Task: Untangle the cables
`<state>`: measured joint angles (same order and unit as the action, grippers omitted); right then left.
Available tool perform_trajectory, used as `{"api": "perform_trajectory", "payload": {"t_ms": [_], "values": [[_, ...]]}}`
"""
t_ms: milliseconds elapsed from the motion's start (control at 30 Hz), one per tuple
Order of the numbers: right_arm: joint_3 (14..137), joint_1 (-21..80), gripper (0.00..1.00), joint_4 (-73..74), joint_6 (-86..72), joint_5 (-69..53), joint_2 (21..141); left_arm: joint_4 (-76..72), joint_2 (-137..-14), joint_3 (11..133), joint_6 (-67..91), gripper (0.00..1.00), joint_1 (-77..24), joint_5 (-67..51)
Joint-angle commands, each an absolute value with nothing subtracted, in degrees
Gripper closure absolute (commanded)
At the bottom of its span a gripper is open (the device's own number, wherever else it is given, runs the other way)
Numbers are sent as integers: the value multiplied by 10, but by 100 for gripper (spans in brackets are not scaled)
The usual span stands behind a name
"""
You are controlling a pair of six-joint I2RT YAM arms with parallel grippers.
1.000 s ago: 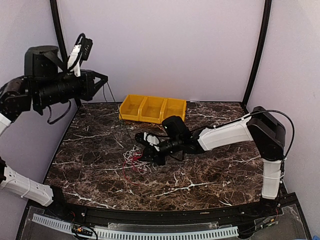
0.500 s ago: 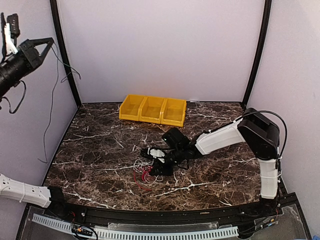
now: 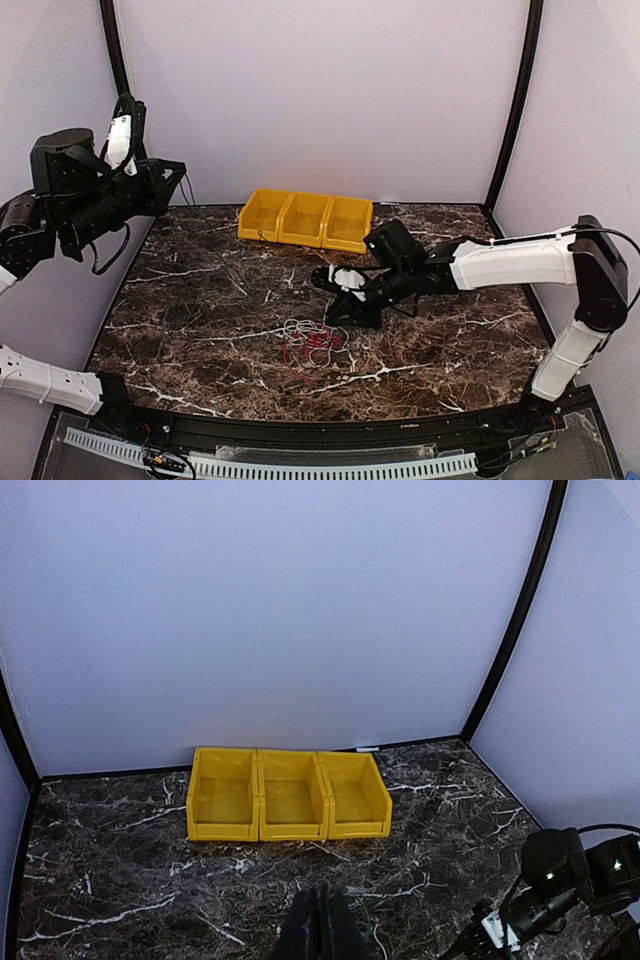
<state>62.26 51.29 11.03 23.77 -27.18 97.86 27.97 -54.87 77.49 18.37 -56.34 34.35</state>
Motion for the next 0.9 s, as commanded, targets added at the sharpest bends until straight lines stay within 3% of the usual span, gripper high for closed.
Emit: {"api": "perform_trajectory", "payload": {"t_ms": [0, 233, 500, 600, 867], "values": [[582, 499, 76, 151, 264, -268, 903, 277, -572, 753, 206, 100, -553, 346], [503, 418, 55, 134, 264, -285, 772, 251, -627, 742, 204, 100, -521, 310], [445, 248, 49, 133, 219, -377, 672, 259, -684, 765, 207, 100, -462, 251], [455, 188, 42, 162, 201, -391, 635, 264, -707, 777, 204, 100, -439, 221], [414, 125, 33, 243, 236, -428, 545, 264, -772, 844, 158, 100, -386, 181]]}}
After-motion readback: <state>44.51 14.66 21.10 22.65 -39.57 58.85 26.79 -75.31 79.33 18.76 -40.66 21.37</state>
